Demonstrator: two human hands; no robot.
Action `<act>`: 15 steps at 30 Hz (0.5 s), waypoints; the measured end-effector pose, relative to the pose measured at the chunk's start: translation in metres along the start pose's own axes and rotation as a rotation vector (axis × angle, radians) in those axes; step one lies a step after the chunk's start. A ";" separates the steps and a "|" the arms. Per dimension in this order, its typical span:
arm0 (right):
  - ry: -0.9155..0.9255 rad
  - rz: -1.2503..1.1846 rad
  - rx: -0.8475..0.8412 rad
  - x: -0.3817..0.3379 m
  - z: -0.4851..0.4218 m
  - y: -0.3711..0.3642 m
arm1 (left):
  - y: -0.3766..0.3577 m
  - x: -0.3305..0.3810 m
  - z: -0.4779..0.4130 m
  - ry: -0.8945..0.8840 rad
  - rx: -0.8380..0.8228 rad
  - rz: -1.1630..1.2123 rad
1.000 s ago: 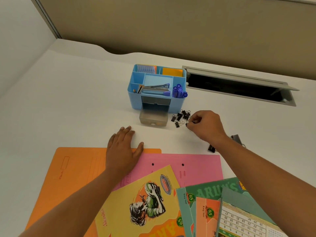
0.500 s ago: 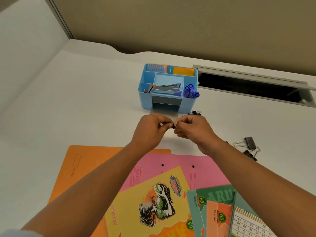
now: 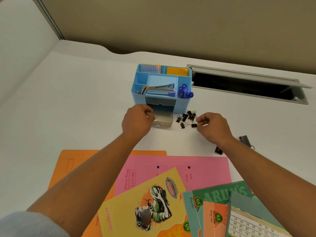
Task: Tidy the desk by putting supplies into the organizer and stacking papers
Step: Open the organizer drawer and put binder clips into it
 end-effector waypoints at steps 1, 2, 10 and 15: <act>0.004 0.031 0.000 0.002 0.000 0.000 | 0.001 0.000 0.002 -0.015 0.018 -0.004; 0.006 0.056 -0.004 0.004 -0.001 -0.001 | 0.002 0.001 0.005 -0.027 0.036 -0.007; 0.007 0.238 0.025 0.001 0.000 -0.013 | 0.003 0.005 0.036 -0.165 0.124 0.020; 0.000 0.309 0.055 -0.009 -0.002 -0.018 | -0.004 0.014 0.051 -0.253 0.131 -0.004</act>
Point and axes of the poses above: each hand's wrist, its own z-axis away from the middle knuckle, its own y-axis out of the back of the hand, x = y × z, the point moved 7 cm from there along -z, towards the middle knuckle, and after that the axes turned 2 degrees about -x, right-handed, at the moved point
